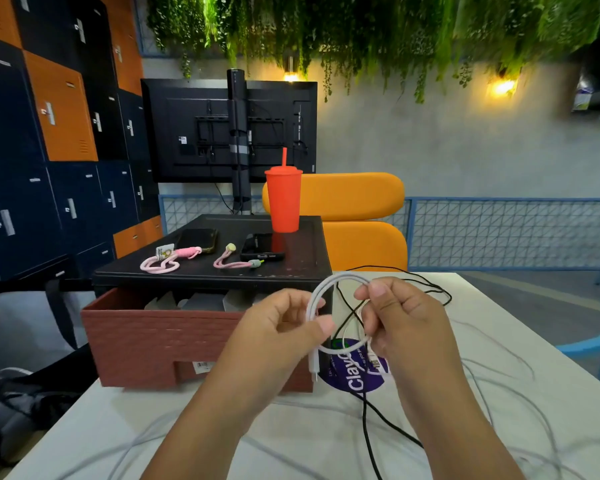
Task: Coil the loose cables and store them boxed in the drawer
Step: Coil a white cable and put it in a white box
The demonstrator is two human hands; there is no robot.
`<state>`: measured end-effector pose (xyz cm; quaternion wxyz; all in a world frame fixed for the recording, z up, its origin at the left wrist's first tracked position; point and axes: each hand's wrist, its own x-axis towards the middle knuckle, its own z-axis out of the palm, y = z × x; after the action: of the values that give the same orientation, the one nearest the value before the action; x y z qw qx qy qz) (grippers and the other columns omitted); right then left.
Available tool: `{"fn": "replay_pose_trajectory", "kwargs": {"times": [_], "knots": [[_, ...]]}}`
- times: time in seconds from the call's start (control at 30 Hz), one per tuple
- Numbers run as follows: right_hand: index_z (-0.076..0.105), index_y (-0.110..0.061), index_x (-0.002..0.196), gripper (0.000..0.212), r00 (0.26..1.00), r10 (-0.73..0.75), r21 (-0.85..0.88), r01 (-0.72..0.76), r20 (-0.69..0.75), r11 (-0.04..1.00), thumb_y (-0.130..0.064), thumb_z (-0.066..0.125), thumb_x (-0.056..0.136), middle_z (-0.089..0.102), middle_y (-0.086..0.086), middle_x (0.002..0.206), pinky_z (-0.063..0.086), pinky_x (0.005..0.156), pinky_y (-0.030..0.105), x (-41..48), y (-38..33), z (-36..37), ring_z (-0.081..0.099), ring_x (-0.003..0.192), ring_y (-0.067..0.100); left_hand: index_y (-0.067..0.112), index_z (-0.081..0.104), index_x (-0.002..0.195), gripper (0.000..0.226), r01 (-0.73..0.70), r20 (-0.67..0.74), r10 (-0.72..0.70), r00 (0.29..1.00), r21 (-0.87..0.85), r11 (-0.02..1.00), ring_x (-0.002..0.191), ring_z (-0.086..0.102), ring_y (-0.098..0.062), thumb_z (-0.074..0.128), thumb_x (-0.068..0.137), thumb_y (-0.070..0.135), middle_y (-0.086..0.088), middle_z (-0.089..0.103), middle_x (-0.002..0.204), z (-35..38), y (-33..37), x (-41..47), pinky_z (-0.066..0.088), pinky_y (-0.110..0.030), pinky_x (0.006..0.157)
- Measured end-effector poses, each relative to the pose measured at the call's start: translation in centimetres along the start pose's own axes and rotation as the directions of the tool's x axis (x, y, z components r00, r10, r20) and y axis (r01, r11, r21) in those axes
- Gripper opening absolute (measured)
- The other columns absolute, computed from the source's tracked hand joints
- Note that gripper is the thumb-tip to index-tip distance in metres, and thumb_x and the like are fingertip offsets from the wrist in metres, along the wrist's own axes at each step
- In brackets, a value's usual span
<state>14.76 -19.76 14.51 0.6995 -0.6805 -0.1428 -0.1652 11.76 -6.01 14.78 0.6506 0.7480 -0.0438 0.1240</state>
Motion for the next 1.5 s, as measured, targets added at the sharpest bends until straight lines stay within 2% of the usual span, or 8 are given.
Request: {"fn": "replay_pose_trajectory", "kwargs": {"times": [0.3,0.47,0.63,0.9,1.07,1.3,1.4,1.5], "knots": [[0.064,-0.018,0.069,0.030,1.000,0.025,-0.144,-0.023,0.012,0.989,-0.024,0.048,0.094,0.041,-0.010,0.039,0.029,0.051,0.023,-0.2,-0.6,-0.3,0.036,0.036,0.001,0.041,0.065,0.084,0.017,-0.139,-0.160,0.245,0.956,0.487,0.862,0.058,0.053,0.003,0.066,0.084,0.024,0.014,0.063,0.066,-1.6,0.6,-1.4,0.041,-0.019,0.057],[0.062,-0.017,0.066,0.035,0.989,0.091,0.003,-0.092,0.113,0.996,-0.020,0.044,0.096,0.039,-0.007,0.041,0.029,0.043,0.019,-0.9,-0.8,0.4,0.031,0.038,0.006,0.024,0.069,0.072,0.023,-0.154,-0.198,0.204,0.959,0.242,0.958,0.057,0.055,0.000,0.056,0.090,0.019,0.006,0.065,0.061,-1.7,0.6,-1.4,0.050,-0.022,0.065],[0.061,-0.015,0.069,0.034,0.988,0.051,0.120,-0.069,0.147,0.990,-0.017,0.041,0.097,0.049,-0.003,0.047,0.033,0.044,0.019,-0.9,-0.5,0.9,0.035,0.038,0.007,0.019,0.070,0.079,0.019,-0.056,-0.048,0.049,0.998,-0.152,0.987,0.067,0.066,-0.011,0.054,0.088,0.020,-0.007,0.072,0.080,-0.8,0.8,-1.3,0.055,-0.020,0.064],[0.061,-0.012,0.074,0.032,0.988,0.042,0.148,-0.064,0.147,0.987,-0.016,0.041,0.098,0.054,-0.005,0.053,0.038,0.045,0.013,-0.8,-0.4,1.0,0.042,0.040,0.005,0.025,0.063,0.100,0.022,-0.107,0.022,0.112,0.994,-0.147,0.983,0.073,0.063,-0.009,0.051,0.091,0.009,-0.003,0.073,0.083,-1.2,0.8,-1.3,0.050,-0.026,0.076],[0.064,-0.015,0.078,0.027,0.990,-0.003,0.148,-0.018,0.141,0.989,-0.016,0.043,0.096,0.056,-0.006,0.055,0.043,0.050,0.015,-0.8,-0.3,1.0,0.044,0.045,0.005,0.019,0.064,0.099,0.022,-0.071,0.015,0.080,0.997,-0.327,0.942,0.060,0.061,-0.006,0.046,0.090,0.008,-0.002,0.068,0.067,-1.3,1.0,-1.5,0.051,-0.017,0.057],[0.061,-0.018,0.079,0.020,0.989,-0.070,0.101,0.057,0.128,0.993,-0.008,0.050,0.093,0.056,-0.003,0.051,0.038,0.045,0.014,-0.9,-0.8,0.4,0.044,0.042,0.006,0.014,0.069,0.087,0.024,0.016,0.024,-0.011,1.000,-0.201,0.980,0.065,0.056,-0.014,0.046,0.093,0.015,-0.002,0.060,0.058,-1.7,0.7,-1.1,0.050,-0.019,0.064],[0.062,-0.018,0.077,0.020,0.971,-0.086,-0.025,0.094,0.225,0.995,-0.008,0.053,0.091,0.054,-0.004,0.048,0.037,0.045,0.013,-1.1,-1.0,0.5,0.042,0.042,0.003,0.007,0.069,0.075,0.033,0.075,0.107,-0.046,0.993,-0.286,0.955,0.057,0.057,-0.014,0.050,0.081,0.032,-0.005,0.057,0.054,-1.6,0.9,-1.3,0.050,-0.027,0.071],[0.063,-0.025,0.074,0.022,0.954,-0.120,-0.105,0.154,0.276,0.982,-0.011,0.055,0.090,0.055,-0.006,0.050,0.037,0.048,0.012,-1.3,-0.8,0.9,0.045,0.045,0.001,0.006,0.067,0.067,0.033,0.167,0.219,-0.080,0.972,-0.414,0.895,0.042,0.045,-0.014,0.050,0.074,0.033,-0.003,0.042,0.041,-1.4,0.9,-1.4,0.052,-0.027,0.059]]}}
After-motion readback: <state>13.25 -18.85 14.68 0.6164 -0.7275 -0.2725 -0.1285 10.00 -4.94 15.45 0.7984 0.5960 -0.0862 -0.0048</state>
